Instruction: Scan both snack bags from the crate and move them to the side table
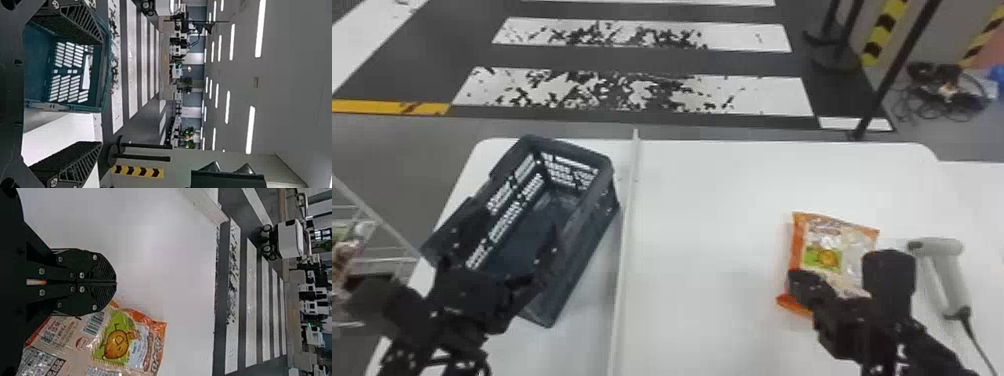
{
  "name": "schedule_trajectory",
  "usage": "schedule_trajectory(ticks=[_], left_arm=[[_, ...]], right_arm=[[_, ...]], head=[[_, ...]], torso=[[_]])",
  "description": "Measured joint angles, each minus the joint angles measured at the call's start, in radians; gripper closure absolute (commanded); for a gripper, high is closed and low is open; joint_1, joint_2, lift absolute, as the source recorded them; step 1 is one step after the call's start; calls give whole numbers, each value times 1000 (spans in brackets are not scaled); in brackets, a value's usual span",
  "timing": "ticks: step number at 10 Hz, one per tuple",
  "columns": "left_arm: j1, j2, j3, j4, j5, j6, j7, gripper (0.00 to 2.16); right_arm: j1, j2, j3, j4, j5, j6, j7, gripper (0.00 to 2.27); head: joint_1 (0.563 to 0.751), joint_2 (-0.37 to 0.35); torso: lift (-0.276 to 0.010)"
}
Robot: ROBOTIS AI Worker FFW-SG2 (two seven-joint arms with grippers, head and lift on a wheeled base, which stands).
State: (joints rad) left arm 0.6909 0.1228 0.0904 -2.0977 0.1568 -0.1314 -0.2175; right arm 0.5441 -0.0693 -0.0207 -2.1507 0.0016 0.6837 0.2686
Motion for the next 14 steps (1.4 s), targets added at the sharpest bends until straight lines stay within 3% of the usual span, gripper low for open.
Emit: schedule_trajectory(ticks=[4, 14], left_arm=[[-4, 1, -1, 13, 3, -4, 0, 87], [-5, 5, -4, 18, 3, -6, 1, 87]], right_arm=[[-13, 0, 71, 65, 42, -6, -2, 2250], [3, 0, 59, 68, 77, 6, -20, 2250]], head=[[695, 106], [695, 80]], torso=[[-75], [-75]])
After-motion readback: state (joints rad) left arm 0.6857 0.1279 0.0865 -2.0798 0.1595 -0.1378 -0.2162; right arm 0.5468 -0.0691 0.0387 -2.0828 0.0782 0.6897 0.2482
